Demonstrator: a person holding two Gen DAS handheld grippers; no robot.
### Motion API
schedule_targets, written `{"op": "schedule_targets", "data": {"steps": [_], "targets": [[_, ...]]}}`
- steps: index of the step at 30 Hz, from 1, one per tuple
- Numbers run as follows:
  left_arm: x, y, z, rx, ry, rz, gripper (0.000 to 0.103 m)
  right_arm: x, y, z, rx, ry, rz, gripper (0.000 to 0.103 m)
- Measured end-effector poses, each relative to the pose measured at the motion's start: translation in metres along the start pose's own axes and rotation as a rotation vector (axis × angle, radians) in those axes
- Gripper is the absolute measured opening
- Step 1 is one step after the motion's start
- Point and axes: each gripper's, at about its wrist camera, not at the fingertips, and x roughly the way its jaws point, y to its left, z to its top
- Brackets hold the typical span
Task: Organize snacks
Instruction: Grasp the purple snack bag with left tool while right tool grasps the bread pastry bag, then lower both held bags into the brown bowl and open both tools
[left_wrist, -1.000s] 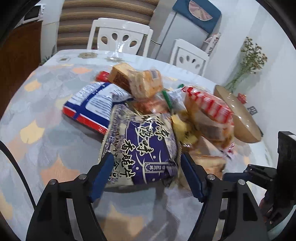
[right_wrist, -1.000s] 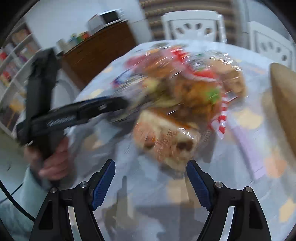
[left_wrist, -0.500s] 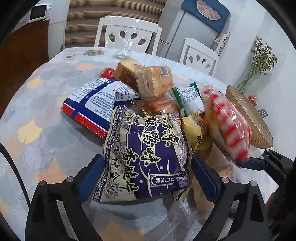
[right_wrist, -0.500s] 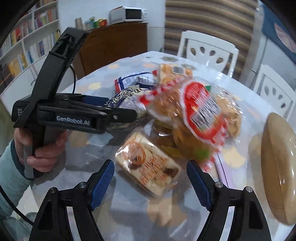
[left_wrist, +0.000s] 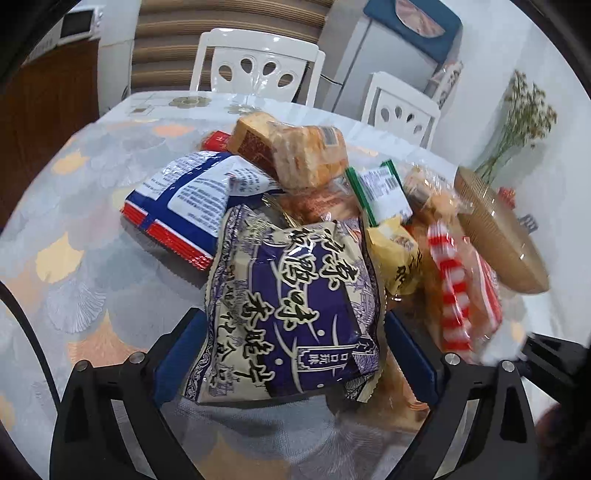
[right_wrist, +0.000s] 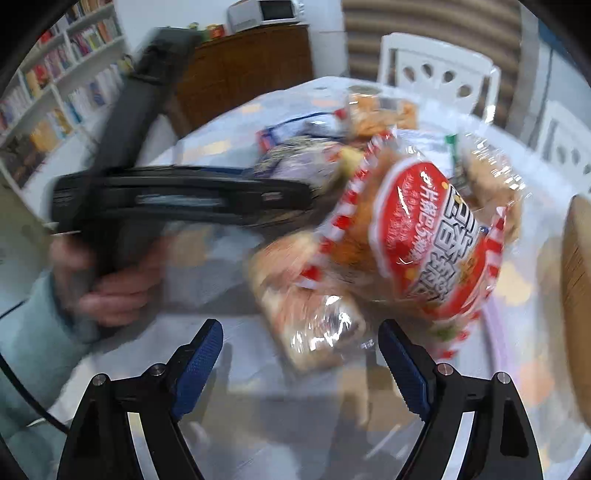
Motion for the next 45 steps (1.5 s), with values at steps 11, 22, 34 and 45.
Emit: {"op": "schedule_targets", "data": {"steps": [11, 22, 34, 45], "targets": [[-0.027, -0.002, -0.016, 0.021, -0.058, 0.048, 0.063, 0.015, 0.003, 0.006, 0.044, -0.033, -0.131, 0.084], [-0.062, 0.022, -0.032, -0.058, -0.069, -0.024, 0.063, 0.024, 0.029, -0.003, 0.073, -0.012, -0.134, 0.047], [-0.091, -0.011, -0.008, 0.008, -0.143, -0.002, 0.063, -0.045, 0.031, -0.002, 0.157, -0.156, -0.106, 0.046], [-0.072, -0.124, 0.056, 0.205, -0.171, -0.118, 0.063, -0.166, -0.068, -0.020, 0.457, -0.333, -0.339, 0.046]]}}
